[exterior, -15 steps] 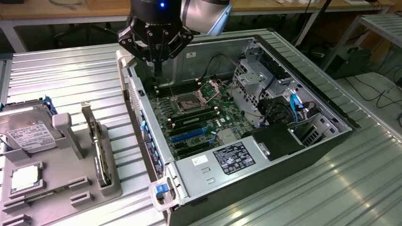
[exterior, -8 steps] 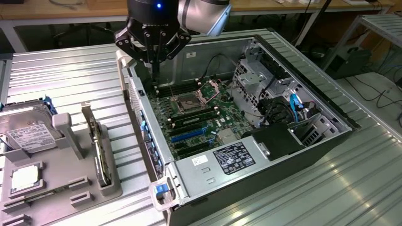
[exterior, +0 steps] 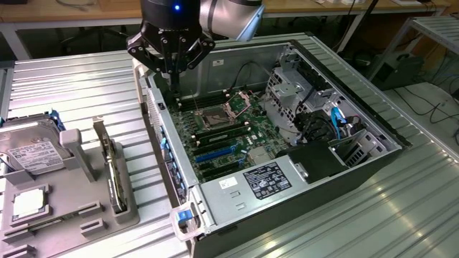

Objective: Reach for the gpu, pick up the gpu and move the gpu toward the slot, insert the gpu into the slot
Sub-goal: 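Reach for the gpu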

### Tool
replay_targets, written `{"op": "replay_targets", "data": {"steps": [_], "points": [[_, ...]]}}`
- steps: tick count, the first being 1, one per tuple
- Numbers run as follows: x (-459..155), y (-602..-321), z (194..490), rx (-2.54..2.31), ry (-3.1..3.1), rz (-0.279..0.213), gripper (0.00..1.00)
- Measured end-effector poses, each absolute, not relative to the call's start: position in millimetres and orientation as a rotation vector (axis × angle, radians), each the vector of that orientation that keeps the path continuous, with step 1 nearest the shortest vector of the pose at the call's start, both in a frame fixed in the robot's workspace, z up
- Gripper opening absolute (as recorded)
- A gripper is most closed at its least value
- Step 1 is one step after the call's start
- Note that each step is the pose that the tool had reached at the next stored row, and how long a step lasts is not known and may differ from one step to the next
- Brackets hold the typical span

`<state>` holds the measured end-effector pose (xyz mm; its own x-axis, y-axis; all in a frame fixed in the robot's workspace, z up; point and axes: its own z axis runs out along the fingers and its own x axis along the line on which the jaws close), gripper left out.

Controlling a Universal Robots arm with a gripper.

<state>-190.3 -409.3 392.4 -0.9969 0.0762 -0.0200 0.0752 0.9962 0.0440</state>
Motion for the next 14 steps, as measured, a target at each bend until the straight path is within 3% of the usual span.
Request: {"op": "replay_targets", "data": {"steps": [14], "points": [[-197.2, -412.8, 392.0, 0.118, 3.118, 0.067, 0.11]]}}
